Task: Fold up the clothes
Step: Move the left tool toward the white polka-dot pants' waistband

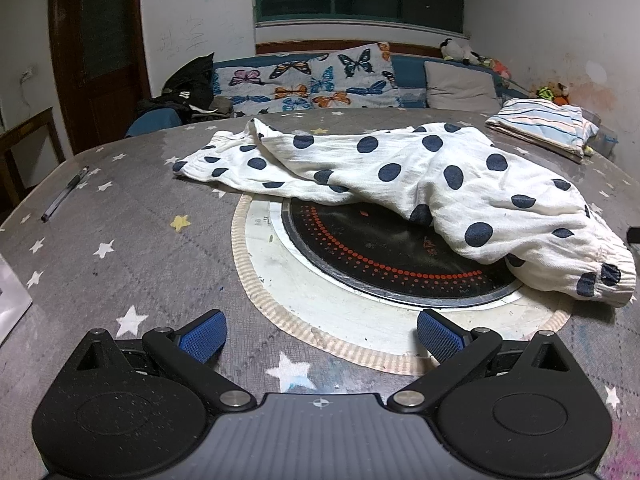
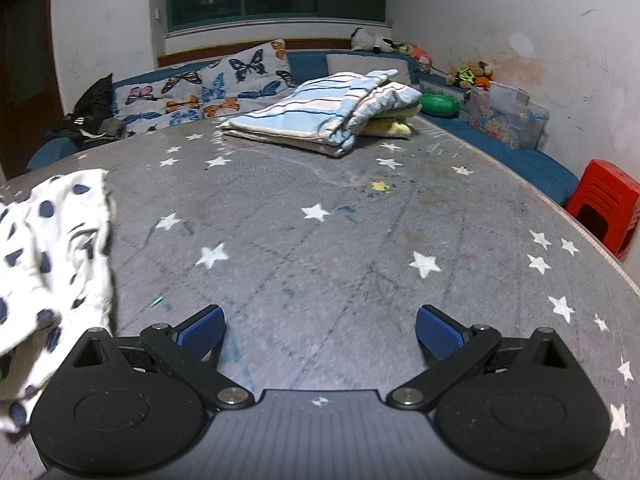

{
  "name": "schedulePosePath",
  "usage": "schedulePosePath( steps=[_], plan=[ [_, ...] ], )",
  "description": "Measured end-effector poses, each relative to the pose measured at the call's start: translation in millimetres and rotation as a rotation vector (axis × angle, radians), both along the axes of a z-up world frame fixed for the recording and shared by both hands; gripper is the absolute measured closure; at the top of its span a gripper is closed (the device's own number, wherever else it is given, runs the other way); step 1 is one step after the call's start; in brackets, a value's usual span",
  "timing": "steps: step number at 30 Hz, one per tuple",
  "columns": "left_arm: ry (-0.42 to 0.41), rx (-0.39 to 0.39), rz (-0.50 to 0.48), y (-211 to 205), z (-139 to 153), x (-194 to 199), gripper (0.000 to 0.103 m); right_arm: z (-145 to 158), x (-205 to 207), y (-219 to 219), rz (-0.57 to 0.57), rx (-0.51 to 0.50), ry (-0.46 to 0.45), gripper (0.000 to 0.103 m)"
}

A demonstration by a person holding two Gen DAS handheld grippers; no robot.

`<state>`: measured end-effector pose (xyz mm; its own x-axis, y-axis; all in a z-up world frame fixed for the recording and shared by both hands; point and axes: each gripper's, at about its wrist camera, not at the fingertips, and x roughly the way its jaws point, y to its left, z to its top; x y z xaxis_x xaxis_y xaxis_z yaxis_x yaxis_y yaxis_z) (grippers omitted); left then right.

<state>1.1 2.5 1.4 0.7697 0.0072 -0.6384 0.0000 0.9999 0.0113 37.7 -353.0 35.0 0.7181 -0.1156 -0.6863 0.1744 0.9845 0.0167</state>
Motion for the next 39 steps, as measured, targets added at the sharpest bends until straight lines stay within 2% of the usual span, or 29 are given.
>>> schedulePosePath(
  steps=[3, 6, 14, 22, 39],
  plan=[
    [0.002, -0.009, 0.005, 19.1, 10.7, 6.6, 0.0, -0.3, 5.6, -1.5, 0.034, -0.003, 0.001, 0.0],
    [0.0, 0.03, 0.002, 20.0, 13.2, 6.1, 0.0, 0.9, -23.7, 10.9, 0.09, -0.024, -0.096, 0.0],
    [0.014, 0.009, -0.012, -3.8, 23.7, -8.4, 0.0, 4.2, -45.3, 28.9, 0.157, 0.013, -0.085, 0.0],
    [0.008, 0.006, -0.045, -19.9, 29.5, -19.6, 0.0, 9.9, -64.4, 46.4, 0.223, -0.007, -0.103, 0.0],
    [0.011, 0.046, -0.103, -48.5, 35.6, -31.8, 0.0, 14.0, -82.1, 65.1, 0.311, 0.004, -0.125, 0.0]
  ],
)
